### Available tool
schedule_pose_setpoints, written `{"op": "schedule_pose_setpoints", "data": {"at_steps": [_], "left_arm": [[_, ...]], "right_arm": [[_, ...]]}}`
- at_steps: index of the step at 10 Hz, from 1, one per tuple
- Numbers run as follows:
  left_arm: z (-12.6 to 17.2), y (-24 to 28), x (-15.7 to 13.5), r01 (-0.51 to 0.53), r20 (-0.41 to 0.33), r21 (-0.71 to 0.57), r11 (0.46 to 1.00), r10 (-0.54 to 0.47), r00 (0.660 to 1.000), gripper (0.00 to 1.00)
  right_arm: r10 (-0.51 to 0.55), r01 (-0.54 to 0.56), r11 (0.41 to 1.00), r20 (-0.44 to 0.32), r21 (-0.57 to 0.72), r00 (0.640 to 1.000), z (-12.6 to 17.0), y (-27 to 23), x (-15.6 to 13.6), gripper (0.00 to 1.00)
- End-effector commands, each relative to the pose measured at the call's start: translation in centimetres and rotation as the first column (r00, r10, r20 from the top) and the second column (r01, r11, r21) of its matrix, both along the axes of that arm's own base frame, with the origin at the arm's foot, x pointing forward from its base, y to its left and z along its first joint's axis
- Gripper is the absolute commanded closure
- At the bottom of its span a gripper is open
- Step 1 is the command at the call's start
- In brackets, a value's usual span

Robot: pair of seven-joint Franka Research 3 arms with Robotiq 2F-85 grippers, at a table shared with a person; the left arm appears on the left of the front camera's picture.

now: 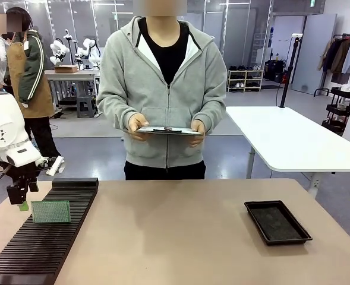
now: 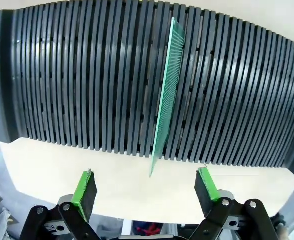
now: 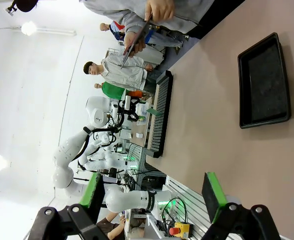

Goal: Inspect the PCB.
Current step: Pick up the Blank PCB and present it to the human.

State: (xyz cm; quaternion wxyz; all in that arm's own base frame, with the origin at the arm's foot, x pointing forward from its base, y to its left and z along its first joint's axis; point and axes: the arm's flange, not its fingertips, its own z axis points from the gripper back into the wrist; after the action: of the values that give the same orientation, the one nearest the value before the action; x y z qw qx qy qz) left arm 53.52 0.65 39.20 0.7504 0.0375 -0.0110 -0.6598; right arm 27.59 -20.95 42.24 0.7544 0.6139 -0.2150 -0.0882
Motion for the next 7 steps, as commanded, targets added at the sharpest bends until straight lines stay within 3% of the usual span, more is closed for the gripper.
{"op": "schedule_pose_setpoints", "data": {"at_steps": [1, 7], "left_arm": [[0.1, -0.1, 1.1, 0.01, -0.054, -0.013, 1.0, -0.011, 0.998, 0.0], [-2.0, -0.8, 1.8, 0.007, -0.125, -0.035, 0.999, -0.011, 0.992, 0.0]], "right_arm": [[0.001, -0.001, 1.0, 0.002, 0.003, 1.0, 0.0, 0.0, -0.1, 0.0], [0.001, -0.001, 1.0, 0.002, 0.003, 1.0, 0.0, 0.0, -0.1, 0.0]]}}
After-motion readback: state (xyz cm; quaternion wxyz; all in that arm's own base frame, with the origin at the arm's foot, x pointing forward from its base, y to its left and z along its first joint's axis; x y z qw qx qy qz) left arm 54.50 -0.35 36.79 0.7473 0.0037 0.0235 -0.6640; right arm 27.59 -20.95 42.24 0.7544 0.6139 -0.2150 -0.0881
